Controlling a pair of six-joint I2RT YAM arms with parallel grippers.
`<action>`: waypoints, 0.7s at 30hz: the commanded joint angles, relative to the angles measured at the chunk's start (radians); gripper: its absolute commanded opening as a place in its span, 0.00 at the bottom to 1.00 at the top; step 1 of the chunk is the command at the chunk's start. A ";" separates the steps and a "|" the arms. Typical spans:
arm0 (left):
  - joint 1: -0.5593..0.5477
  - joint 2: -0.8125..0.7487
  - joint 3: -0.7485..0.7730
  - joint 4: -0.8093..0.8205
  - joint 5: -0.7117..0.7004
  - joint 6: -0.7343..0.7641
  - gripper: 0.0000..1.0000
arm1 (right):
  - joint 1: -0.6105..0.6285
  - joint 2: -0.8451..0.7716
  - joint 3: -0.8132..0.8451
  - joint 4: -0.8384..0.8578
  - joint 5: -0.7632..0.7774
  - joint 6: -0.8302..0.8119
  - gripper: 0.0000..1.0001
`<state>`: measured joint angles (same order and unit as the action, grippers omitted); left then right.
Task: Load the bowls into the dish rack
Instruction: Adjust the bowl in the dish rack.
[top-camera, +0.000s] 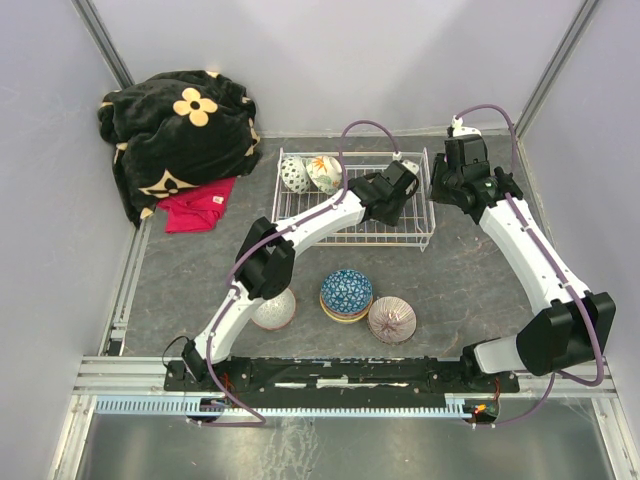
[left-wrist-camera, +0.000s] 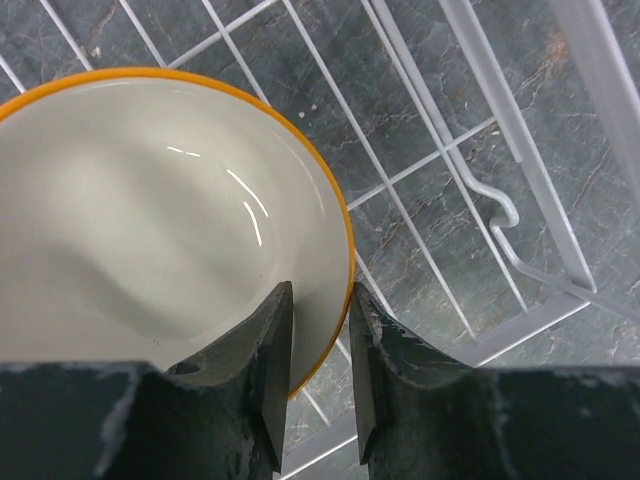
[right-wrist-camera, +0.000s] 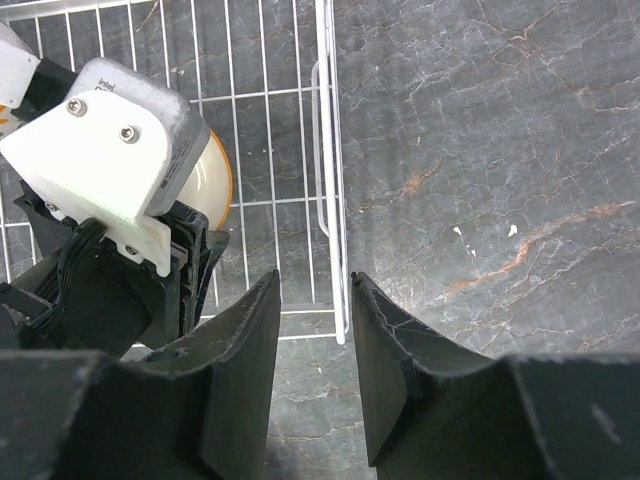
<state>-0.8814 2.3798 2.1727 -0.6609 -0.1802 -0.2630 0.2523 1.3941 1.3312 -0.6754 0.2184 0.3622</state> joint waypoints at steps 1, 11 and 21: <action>0.006 0.000 0.040 -0.081 -0.061 0.052 0.37 | -0.006 -0.030 0.019 0.002 0.000 0.004 0.43; 0.006 -0.006 0.101 -0.100 -0.099 0.056 0.46 | -0.005 -0.041 0.019 0.003 -0.005 0.002 0.43; 0.006 -0.028 0.125 -0.112 -0.102 0.062 0.50 | -0.006 -0.048 0.018 0.006 -0.011 0.001 0.43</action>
<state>-0.8768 2.3798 2.2524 -0.7723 -0.2626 -0.2508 0.2504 1.3827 1.3312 -0.6758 0.2104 0.3622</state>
